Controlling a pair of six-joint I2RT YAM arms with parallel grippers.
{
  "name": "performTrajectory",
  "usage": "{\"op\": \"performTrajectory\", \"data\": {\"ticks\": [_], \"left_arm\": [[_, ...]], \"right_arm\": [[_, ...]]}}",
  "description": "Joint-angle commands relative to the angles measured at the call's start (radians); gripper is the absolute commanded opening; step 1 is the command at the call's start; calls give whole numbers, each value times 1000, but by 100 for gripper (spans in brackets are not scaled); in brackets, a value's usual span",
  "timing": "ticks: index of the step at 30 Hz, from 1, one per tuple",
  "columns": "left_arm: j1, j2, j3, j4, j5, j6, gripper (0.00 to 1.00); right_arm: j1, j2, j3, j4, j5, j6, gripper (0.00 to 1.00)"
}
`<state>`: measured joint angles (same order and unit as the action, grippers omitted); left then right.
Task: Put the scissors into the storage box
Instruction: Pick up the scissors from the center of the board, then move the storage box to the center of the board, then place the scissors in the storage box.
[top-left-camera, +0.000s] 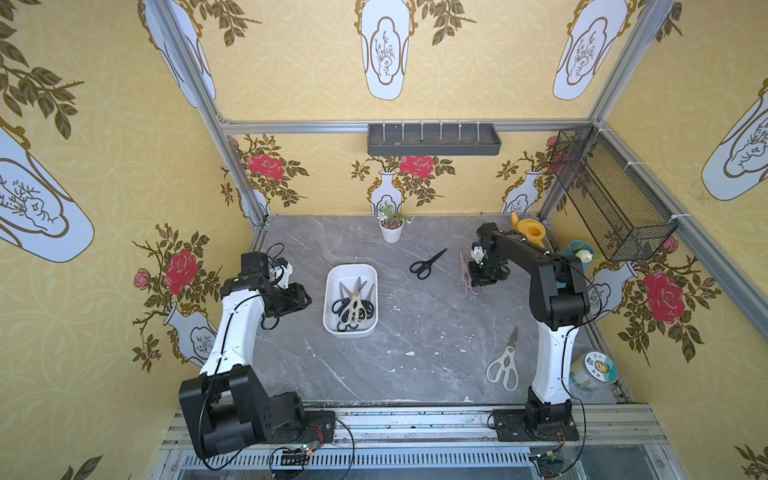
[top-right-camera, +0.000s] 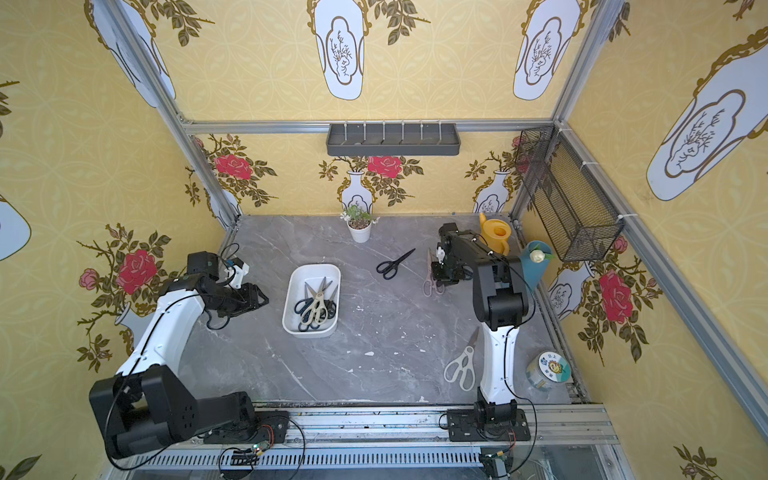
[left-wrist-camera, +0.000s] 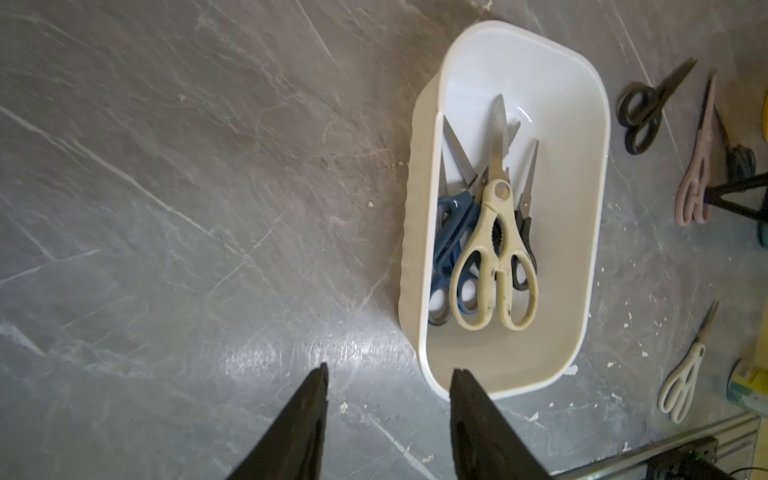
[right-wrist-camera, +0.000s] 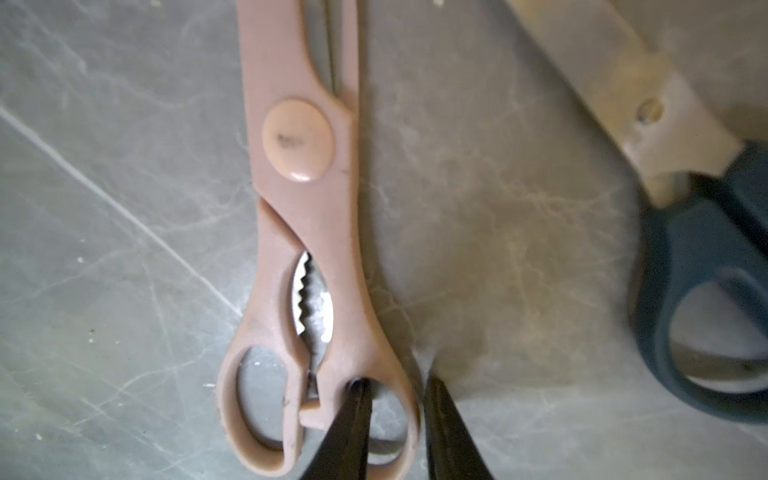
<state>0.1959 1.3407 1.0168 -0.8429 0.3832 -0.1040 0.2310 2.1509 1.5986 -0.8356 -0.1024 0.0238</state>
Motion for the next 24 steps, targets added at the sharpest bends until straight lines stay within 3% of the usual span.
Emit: {"op": "performTrajectory", "data": {"ticks": [1, 5, 8, 11, 14, 18, 24], "left_arm": [[-22, 103, 23, 101, -9, -118, 47], [-27, 269, 85, 125, -22, -137, 41], [-26, 325, 107, 147, -71, -142, 37], [-26, 354, 105, 190, -78, -157, 36], [-32, 403, 105, 203, -27, -195, 35], [-59, 434, 103, 224, 19, -220, 35], [-86, 451, 84, 248, 94, -264, 35]], "right_arm": [[14, 19, -1, -5, 0, 11, 14], [33, -52, 0, -30, -1, 48, 1], [77, -148, -18, -49, -31, 107, 0], [174, -237, -34, -38, -98, 218, 0], [315, -257, 5, -44, -81, 320, 0], [482, -188, 131, -12, -57, 473, 0], [694, 61, 512, -89, -62, 600, 0]]}}
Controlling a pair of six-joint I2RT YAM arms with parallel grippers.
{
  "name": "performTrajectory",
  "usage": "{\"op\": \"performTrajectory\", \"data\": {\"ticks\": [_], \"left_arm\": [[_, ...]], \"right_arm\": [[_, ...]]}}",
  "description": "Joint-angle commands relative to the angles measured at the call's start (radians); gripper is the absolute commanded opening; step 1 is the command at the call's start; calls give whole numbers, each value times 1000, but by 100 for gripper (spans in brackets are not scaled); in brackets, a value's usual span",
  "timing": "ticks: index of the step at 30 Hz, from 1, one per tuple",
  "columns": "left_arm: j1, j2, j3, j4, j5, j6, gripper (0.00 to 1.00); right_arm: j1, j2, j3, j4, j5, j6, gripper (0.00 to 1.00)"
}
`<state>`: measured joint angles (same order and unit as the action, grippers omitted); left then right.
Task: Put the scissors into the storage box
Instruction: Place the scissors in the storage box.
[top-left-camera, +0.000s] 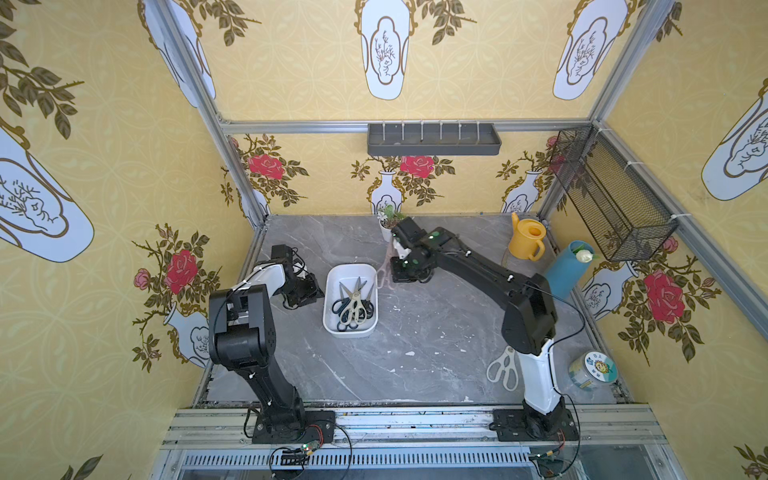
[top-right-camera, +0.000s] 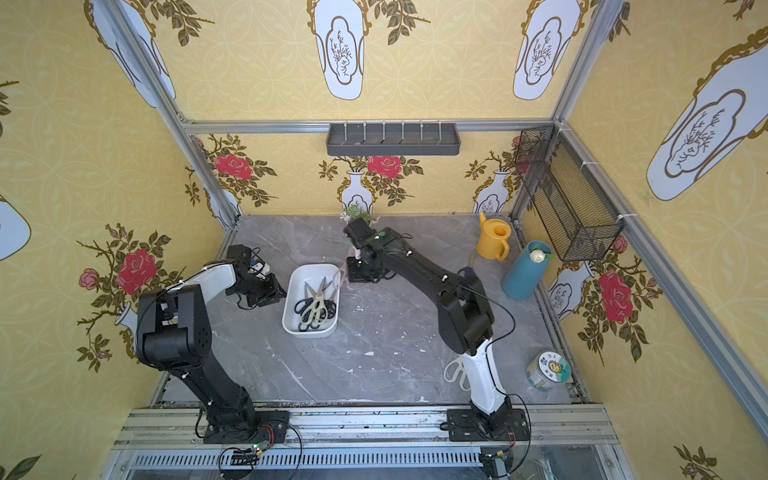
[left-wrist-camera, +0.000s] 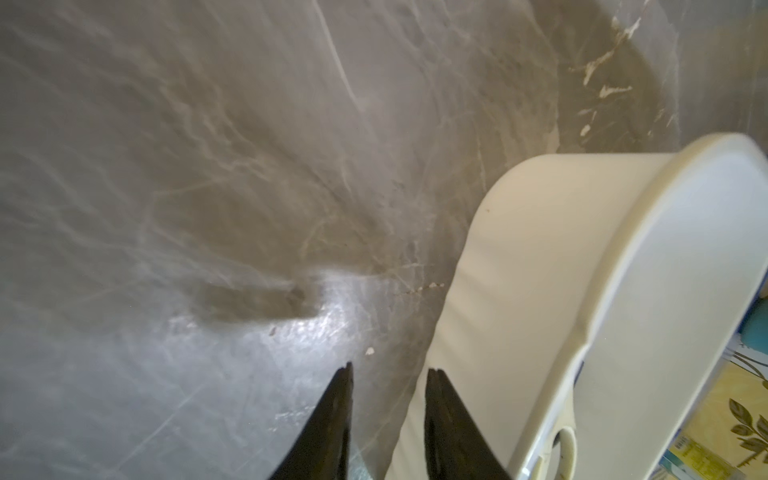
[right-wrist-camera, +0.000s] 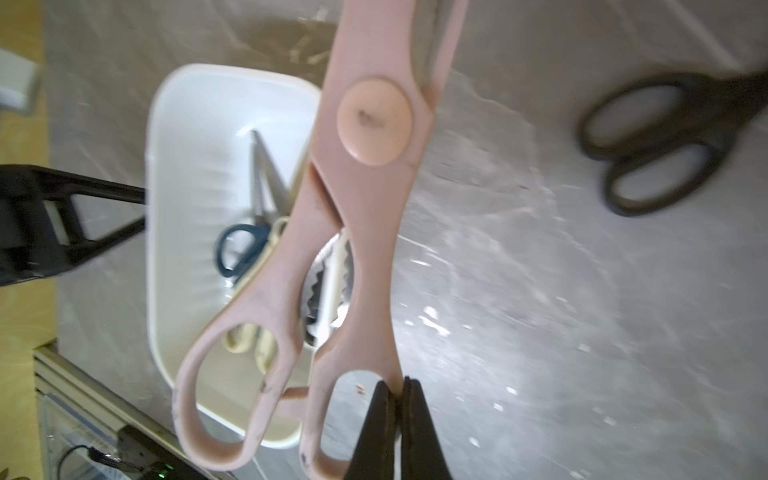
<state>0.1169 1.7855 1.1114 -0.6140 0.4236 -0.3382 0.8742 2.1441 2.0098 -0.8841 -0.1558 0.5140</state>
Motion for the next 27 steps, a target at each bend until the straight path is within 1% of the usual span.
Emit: {"op": "performTrajectory", "data": {"ticks": [1, 4, 8, 11, 18, 21, 25, 27], "left_arm": [[-13, 3, -18, 24, 60, -33, 35], [-33, -1, -37, 37, 73, -42, 35], [-47, -4, -53, 57, 79, -46, 35], [-51, -5, -59, 64, 85, -50, 35], [-80, -1, -58, 72, 90, -53, 35], [-94, -4, -62, 78, 91, -56, 36], [-111, 0, -61, 86, 83, -52, 36], [-115, 4, -56, 88, 78, -50, 36]], "right_arm": [[77, 106, 153, -59, -8, 126, 0], [125, 178, 211, -74, -4, 177, 0], [147, 212, 191, -68, -3, 229, 0], [159, 229, 177, -67, -19, 231, 1], [176, 263, 181, -129, 3, 217, 6], [177, 261, 183, -139, 12, 214, 12], [174, 253, 201, -158, 32, 207, 27], [171, 240, 223, -174, 52, 201, 29]]}}
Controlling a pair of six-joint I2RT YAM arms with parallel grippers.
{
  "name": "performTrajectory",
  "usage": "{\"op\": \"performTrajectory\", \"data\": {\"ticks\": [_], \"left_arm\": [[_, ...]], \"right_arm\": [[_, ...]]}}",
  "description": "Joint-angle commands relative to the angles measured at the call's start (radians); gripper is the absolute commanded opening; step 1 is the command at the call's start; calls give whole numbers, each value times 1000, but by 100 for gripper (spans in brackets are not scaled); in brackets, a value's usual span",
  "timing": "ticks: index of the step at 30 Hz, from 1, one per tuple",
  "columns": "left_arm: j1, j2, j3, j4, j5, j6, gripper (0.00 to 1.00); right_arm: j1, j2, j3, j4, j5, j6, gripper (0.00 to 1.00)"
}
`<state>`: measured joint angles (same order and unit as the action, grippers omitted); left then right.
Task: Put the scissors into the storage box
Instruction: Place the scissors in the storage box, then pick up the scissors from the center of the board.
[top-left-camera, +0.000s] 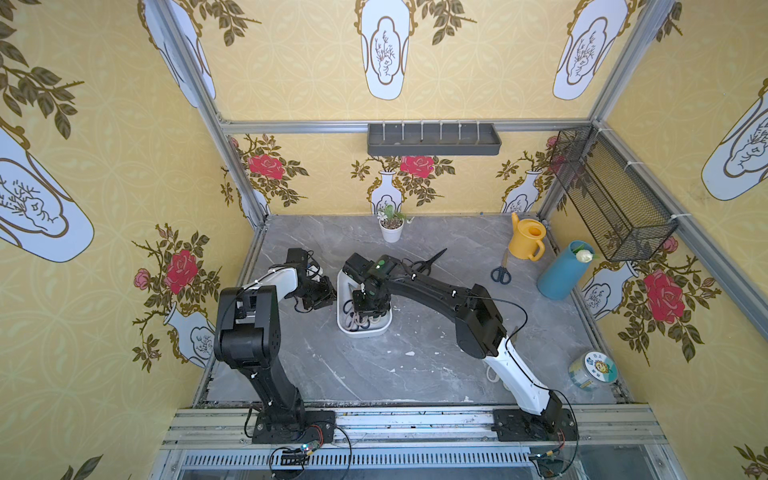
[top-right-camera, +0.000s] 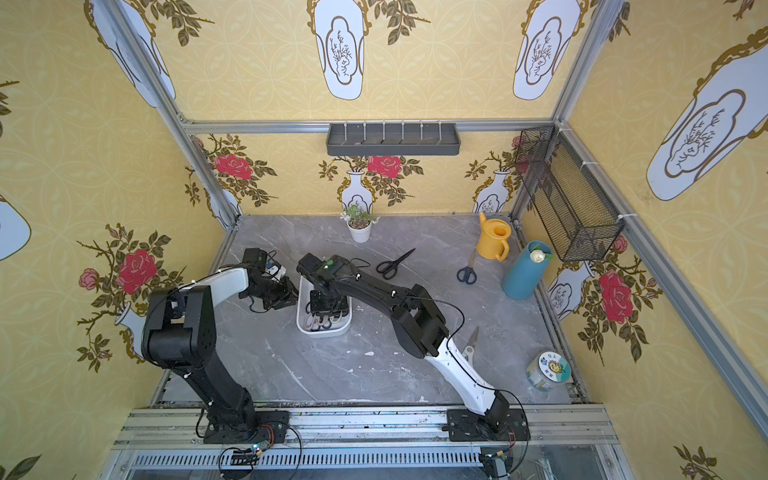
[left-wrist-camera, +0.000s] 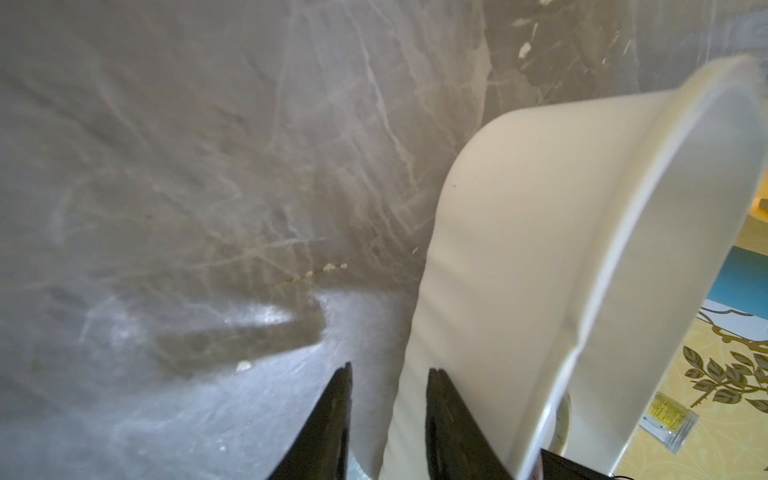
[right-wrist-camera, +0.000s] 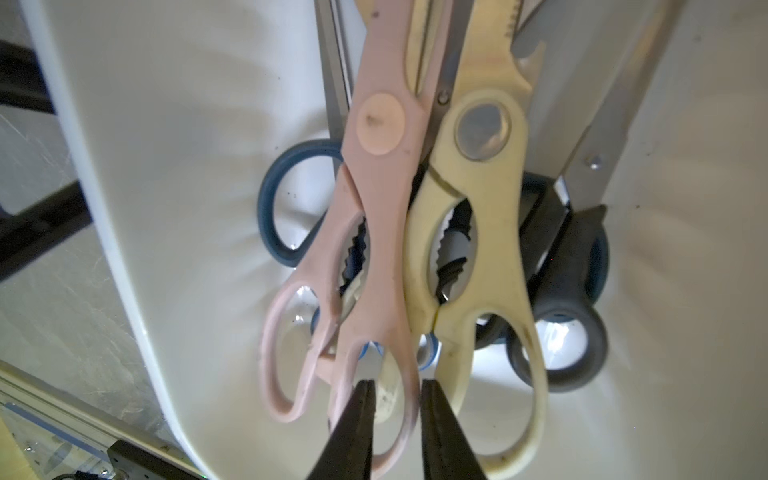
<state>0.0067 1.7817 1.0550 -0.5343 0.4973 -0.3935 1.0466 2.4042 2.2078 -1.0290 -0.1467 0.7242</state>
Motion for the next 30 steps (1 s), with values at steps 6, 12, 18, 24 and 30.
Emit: {"op": "performTrajectory", "data": {"ticks": [6, 12, 18, 24, 30], "left_arm": [[-5, -45, 7, -17, -33, 37, 40], [-5, -209, -25, -76, -88, 103, 42], [-16, -367, -42, -180, -91, 181, 42], [-89, -471, -65, -235, -110, 208, 42], [-136, -507, -76, -225, -154, 226, 42]], "right_arm": [[-29, -176, 7, -11, 127, 7, 35], [-83, -531, -348, 21, 285, 157, 38], [-129, -889, -781, -207, 395, 470, 39], [-144, -1162, -1110, -203, 364, 705, 43], [-540, -1090, -1143, 42, 274, 259, 43]]}}
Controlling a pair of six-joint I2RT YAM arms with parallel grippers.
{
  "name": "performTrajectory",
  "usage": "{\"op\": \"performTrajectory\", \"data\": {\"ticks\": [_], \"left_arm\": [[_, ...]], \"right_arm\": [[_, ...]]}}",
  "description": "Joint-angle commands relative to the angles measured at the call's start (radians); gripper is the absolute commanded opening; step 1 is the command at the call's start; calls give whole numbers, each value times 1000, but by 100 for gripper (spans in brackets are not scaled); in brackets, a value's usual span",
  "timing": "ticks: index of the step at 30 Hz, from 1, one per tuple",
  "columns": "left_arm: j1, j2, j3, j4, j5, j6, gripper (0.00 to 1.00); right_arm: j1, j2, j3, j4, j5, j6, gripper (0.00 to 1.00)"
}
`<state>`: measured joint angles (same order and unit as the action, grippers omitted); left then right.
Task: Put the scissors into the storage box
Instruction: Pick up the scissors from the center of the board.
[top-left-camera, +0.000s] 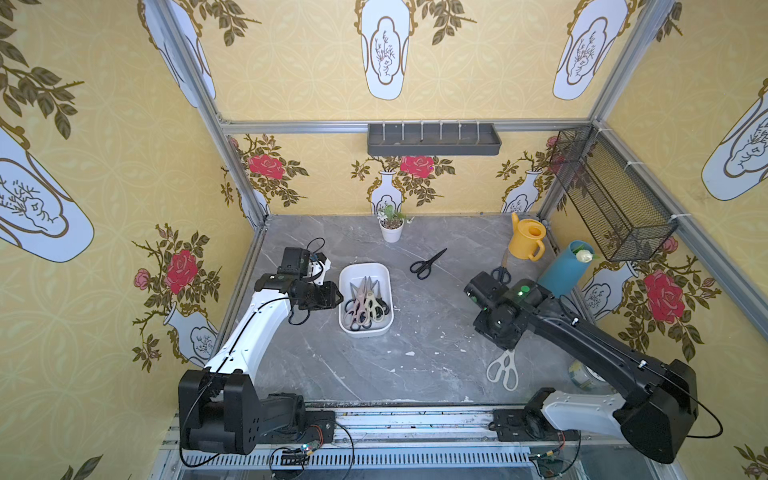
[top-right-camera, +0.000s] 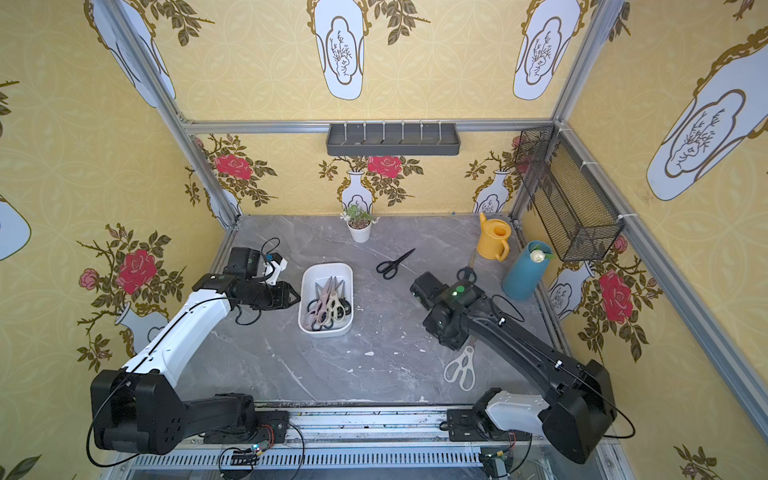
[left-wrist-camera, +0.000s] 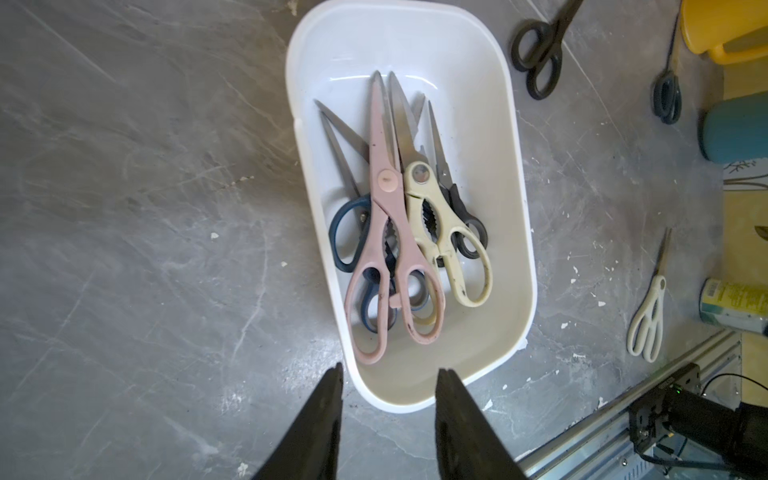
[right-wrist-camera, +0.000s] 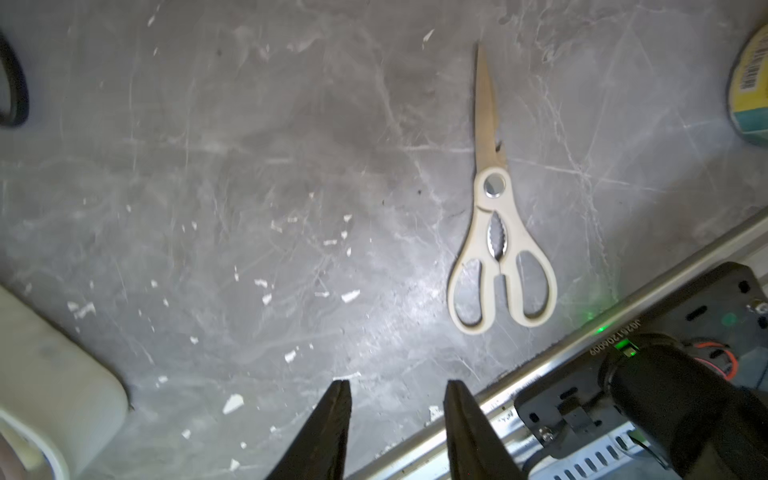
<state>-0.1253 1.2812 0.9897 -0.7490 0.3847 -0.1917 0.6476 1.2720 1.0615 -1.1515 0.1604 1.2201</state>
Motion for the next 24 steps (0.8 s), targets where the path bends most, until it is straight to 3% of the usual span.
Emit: {"op": "performTrajectory", "data": {"ticks": [1, 5, 9, 14, 24], "left_arm": [[-4, -8, -15, -7, -51, 32, 42], [-4, -14, -25, -6, -74, 66, 42], [2, -25, -31, -5, -115, 101, 42], [34, -21, -40, -6, -118, 108, 42], [93, -3, -35, -28, -102, 108, 42]], "right_arm": [[-207, 74, 13, 195, -44, -320, 44], [-435, 215, 58, 302, -47, -600, 45], [-575, 343, 111, 402, -50, -755, 45], [-629, 498, 213, 474, -77, -864, 44], [-666, 650, 328, 535, -154, -927, 41]]}}
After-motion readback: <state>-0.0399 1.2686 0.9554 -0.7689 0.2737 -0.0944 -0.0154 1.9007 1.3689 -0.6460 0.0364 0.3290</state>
